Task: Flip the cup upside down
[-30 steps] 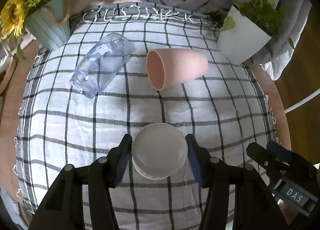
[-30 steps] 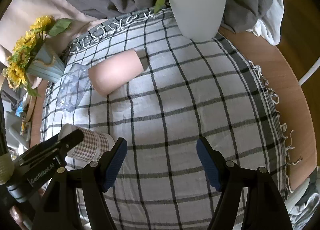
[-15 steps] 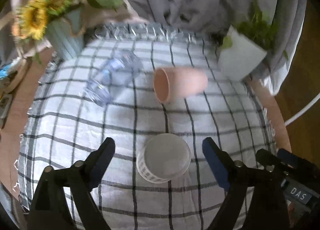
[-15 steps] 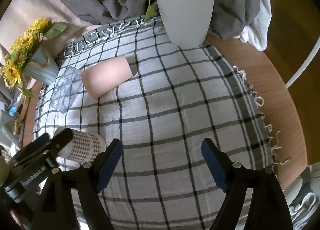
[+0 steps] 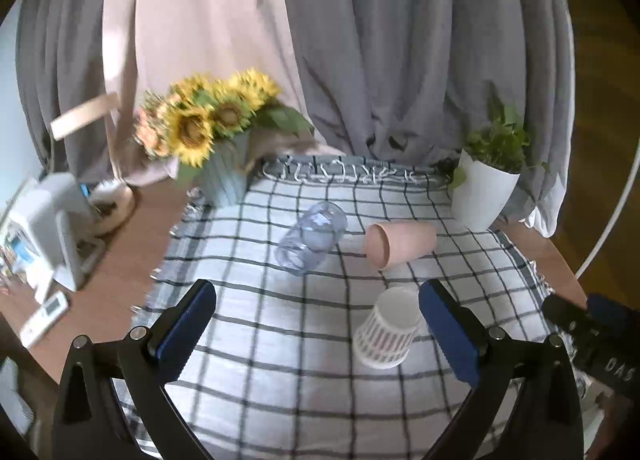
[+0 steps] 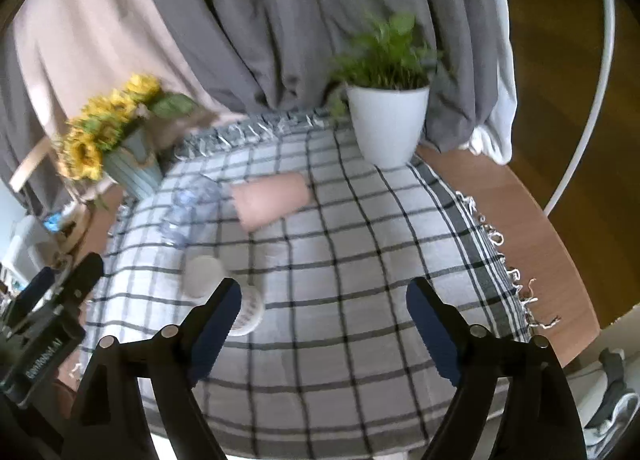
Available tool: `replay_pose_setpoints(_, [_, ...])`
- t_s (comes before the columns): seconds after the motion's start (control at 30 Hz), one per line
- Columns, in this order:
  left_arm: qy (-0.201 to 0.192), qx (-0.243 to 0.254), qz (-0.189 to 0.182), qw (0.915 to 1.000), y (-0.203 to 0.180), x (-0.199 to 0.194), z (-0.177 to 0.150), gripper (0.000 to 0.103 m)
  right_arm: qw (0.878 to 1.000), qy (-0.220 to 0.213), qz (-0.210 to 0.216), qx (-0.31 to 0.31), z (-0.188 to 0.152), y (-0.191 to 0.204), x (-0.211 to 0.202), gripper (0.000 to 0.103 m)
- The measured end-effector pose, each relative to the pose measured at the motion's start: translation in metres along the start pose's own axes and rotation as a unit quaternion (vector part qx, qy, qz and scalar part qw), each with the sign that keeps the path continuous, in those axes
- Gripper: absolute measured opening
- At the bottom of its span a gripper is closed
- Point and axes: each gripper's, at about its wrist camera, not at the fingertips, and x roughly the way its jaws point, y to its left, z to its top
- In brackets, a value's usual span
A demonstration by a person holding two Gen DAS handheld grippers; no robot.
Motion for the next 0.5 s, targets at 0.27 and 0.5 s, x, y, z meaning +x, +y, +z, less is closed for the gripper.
replay_pose_setpoints(0.27, [-0.044, 0.042, 0.009, 0.9981, 0.025, -0.056, -0.025, 0.103, 0.997, -0.073, -0.003, -0.017, -0.039, 0.035, -0.064, 0.087])
replay_pose_setpoints(0.5, [-0.062, 0.040, -0.005, 0.9973, 0.040, -0.091, -0.041, 0.103, 0.995, -0.096, 0.007, -0.021, -0.071, 0.052, -0.099, 0.087])
